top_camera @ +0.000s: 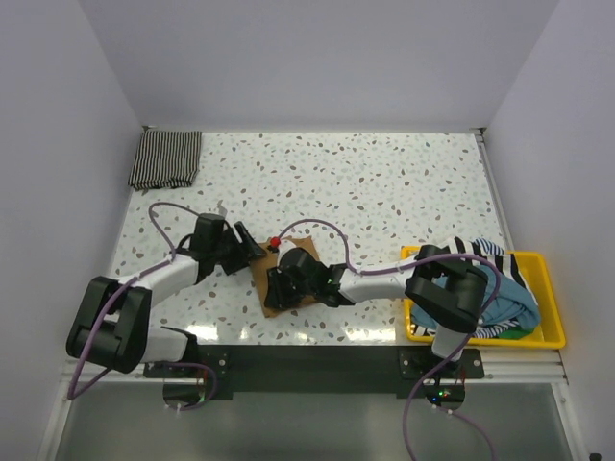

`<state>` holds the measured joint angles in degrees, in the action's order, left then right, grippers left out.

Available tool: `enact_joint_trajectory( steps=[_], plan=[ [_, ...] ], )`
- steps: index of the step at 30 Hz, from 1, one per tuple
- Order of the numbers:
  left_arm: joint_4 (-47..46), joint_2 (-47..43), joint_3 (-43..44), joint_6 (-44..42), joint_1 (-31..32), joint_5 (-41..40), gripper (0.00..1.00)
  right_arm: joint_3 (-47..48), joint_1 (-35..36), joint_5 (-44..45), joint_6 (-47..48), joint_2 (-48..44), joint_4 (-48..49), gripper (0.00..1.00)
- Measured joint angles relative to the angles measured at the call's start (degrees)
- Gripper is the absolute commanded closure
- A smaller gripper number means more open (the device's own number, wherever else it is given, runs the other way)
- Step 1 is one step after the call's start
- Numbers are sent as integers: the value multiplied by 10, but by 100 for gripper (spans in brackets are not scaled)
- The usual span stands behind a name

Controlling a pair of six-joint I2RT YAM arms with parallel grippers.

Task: Fold and stack the tank tops
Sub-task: Fold the tank top, then neatly place the folded tank top to the corner

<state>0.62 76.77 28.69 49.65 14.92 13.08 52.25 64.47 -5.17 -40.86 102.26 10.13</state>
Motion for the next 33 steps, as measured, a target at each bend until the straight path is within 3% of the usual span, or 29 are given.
enact_joint_trajectory(
  steps=[2, 8, 22, 28, 31, 33],
  plan=[
    [22, -12, 7, -18, 0, -20, 21, 3, 0, 1, 0, 2, 0, 72],
    [90, -60, -2, -49, 0, -39, 23, 1, 0, 0, -1, 6, 6, 73],
    [38, -97, -63, 35, 71, -4, 29, -15, 0, -3, -7, 6, 36, 74],
    [2, -58, -62, 57, 74, -3, 45, -20, 0, -3, -7, 6, 46, 74],
    [-7, -32, -51, 60, 80, -7, 59, -20, 0, -4, -7, 6, 48, 74],
    [-2, -14, -37, 58, 85, -16, 73, -20, 0, -4, -7, 6, 49, 70]
  ],
)
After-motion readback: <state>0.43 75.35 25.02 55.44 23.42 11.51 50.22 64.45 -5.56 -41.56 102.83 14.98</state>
